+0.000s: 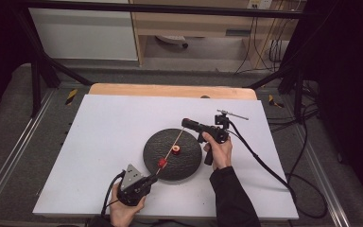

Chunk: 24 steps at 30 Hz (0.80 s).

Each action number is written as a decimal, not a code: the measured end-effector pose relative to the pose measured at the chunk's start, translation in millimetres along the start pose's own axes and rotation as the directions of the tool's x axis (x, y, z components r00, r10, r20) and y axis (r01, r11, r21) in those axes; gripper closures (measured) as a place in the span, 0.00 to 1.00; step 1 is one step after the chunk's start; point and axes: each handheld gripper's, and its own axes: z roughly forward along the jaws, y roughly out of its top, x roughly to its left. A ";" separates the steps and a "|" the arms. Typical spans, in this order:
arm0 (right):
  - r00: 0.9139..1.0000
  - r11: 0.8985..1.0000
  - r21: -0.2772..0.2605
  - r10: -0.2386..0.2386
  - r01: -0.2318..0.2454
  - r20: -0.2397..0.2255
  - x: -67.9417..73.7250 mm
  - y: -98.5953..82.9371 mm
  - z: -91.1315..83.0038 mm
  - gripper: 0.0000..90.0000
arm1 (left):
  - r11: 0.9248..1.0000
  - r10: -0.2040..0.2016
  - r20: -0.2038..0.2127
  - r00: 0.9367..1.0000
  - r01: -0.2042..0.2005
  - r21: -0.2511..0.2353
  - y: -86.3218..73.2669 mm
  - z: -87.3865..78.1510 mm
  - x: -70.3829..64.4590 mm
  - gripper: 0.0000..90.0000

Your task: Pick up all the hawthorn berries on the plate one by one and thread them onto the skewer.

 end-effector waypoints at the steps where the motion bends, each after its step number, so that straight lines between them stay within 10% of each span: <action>1: 1.000 1.000 -0.010 -0.001 0.001 0.000 0.2 -1.4 0.6 0.70 | 1.000 -0.003 -0.002 1.000 0.003 -0.002 -0.2 -0.4 -0.2 0.98; 24: 0.998 0.987 -0.145 -0.068 0.068 0.004 3.2 -20.8 9.3 0.71 | 0.994 -0.105 0.038 0.994 0.106 -0.009 -0.2 -3.4 -2.7 0.98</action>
